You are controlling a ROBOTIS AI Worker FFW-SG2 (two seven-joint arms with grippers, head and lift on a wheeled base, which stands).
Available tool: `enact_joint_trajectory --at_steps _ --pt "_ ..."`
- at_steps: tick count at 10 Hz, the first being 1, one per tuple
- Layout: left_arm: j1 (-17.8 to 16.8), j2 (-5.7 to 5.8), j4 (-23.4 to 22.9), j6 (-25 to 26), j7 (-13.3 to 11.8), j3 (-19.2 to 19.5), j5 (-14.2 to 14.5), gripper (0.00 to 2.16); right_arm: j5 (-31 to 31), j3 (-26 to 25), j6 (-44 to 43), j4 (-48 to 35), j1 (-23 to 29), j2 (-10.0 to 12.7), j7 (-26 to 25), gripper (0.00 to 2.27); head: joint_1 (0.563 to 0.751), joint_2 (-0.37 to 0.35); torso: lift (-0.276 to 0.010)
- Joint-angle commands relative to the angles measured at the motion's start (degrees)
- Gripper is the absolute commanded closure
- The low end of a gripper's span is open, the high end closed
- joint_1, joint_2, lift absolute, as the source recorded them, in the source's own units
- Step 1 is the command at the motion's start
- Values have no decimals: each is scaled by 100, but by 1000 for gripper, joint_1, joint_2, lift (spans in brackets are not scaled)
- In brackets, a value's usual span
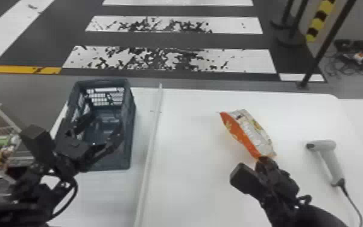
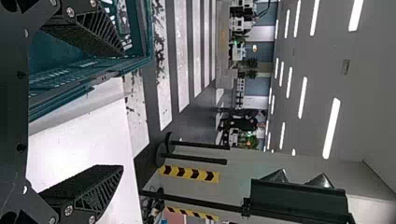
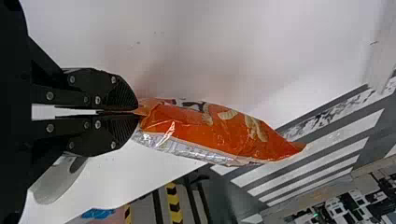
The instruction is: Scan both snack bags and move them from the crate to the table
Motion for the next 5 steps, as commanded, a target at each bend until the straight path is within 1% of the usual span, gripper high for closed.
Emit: enact_joint_trajectory --at_steps 1,3,5 --pt "0 2 33 -24 -24 9 6 151 -634 -169 -117 -210 86 5 180 2 695 73 -35" --pt "-9 2 94 -112 -33 18 23 151 -1636 -652 -240 -333 121 23 742 22 695 110 -35" --pt "-9 2 94 -112 -33 35 32 151 -2752 -1267 -697 -500 200 93 1059 80 695 132 -35"
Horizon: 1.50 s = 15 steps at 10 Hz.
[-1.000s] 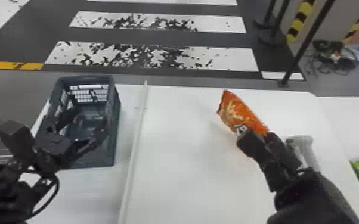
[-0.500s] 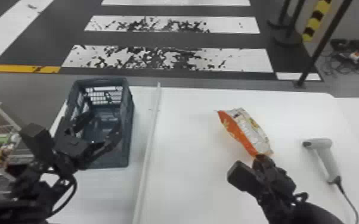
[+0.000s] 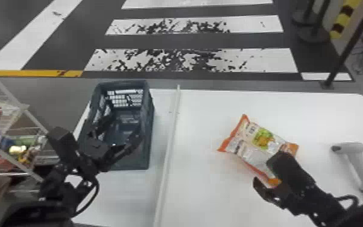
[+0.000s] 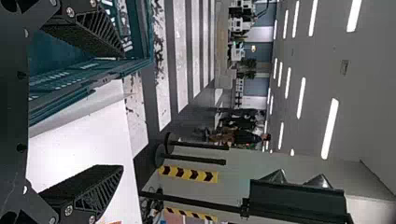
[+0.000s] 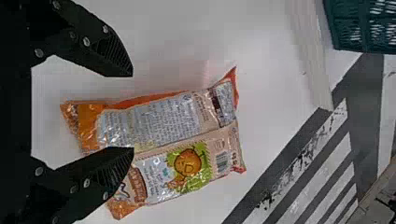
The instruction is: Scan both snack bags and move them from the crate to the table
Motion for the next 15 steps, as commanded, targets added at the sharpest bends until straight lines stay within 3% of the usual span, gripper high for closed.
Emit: enact_joint_trajectory --at_steps 1,3,4,5,7,10,15 --pt "0 0 -2 0 -9 4 12 151 -814 -533 -456 -103 59 88 347 329 695 143 -35" --pt "18 0 -11 -36 -26 12 21 151 -1218 -849 -667 -94 24 203 752 1251 695 162 -35" --pt "18 0 -20 -53 -26 4 48 151 -1218 -867 -807 -50 24 220 760 1909 695 166 -35" --pt "18 0 -29 -53 -26 4 48 151 -1174 -875 -1141 82 -20 229 963 2047 695 164 -35" --pt "18 -9 -29 -53 -26 4 48 151 -1209 -735 -1633 635 -354 299 1446 2159 695 176 -35" --pt "18 -35 -55 -53 -26 4 48 151 -1033 -199 -1932 1549 -1005 326 1472 2216 695 221 -35" --pt "18 -44 -90 -36 -17 -14 21 154 -594 320 -1915 2762 -1928 616 1420 2219 695 246 -35"
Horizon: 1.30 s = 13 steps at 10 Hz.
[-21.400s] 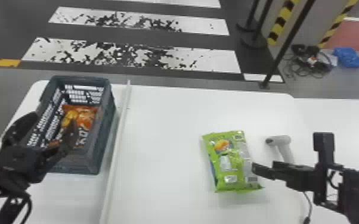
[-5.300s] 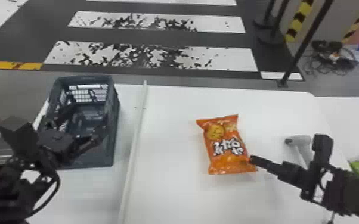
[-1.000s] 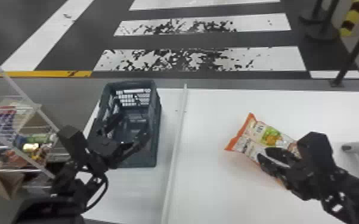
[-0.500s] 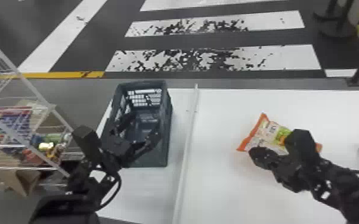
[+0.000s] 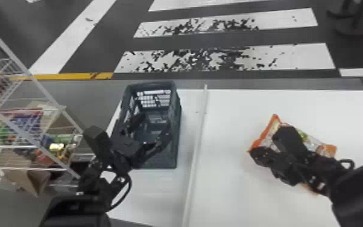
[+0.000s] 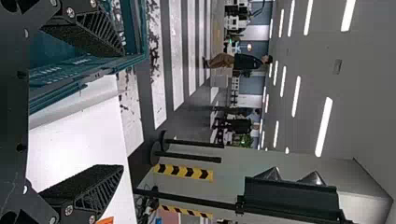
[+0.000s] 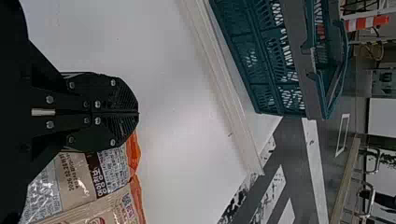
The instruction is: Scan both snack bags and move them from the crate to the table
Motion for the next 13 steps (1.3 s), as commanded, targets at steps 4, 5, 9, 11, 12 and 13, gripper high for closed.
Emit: enact_joint_trajectory --at_steps 4,5,9,11,12,13 --pt "9 0 -16 18 0 25 0 161 322 160 18 887 -705 162 -255 2216 695 237 -35" --pt "9 0 -16 18 0 25 0 161 357 160 35 1063 -837 171 -335 2216 695 228 -35" --pt "9 0 -16 18 0 16 0 161 436 -16 0 1335 -995 118 -378 2216 695 190 -35" --pt "9 0 -16 18 -9 16 0 161 445 -104 0 1388 -1039 100 -396 2216 695 175 -35" --pt "18 0 -16 18 -9 16 0 161 454 -165 0 1388 -1048 83 -370 2216 695 168 -35" --pt "18 9 -25 18 -9 25 9 161 454 -183 0 1379 -1048 65 -352 2216 695 158 -35"
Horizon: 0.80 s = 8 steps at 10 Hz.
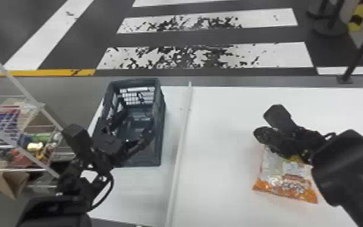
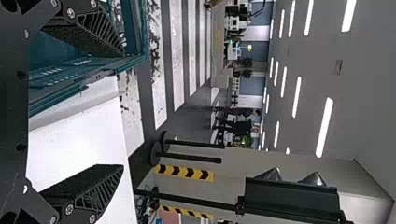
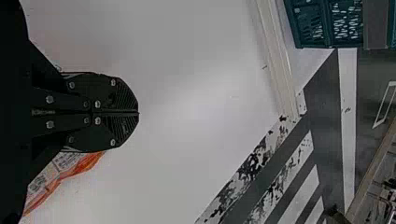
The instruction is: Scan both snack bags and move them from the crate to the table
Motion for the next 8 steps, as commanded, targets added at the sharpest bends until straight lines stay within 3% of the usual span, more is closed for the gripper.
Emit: enact_joint_trajectory --at_steps 1,3,5,8 --pt "2 5 -3 0 0 6 7 161 1 -50 0 -129 67 -8 17 2216 695 155 -35" --pt "2 -4 6 0 0 6 7 161 -52 -278 387 -973 409 -52 158 2216 695 156 -35" --pt "2 -4 6 0 0 6 7 161 -17 -507 1441 -2291 875 -307 281 2216 695 153 -35" --pt "2 -4 6 17 0 6 7 161 273 -937 2285 -3249 1376 -536 535 2216 695 95 -35"
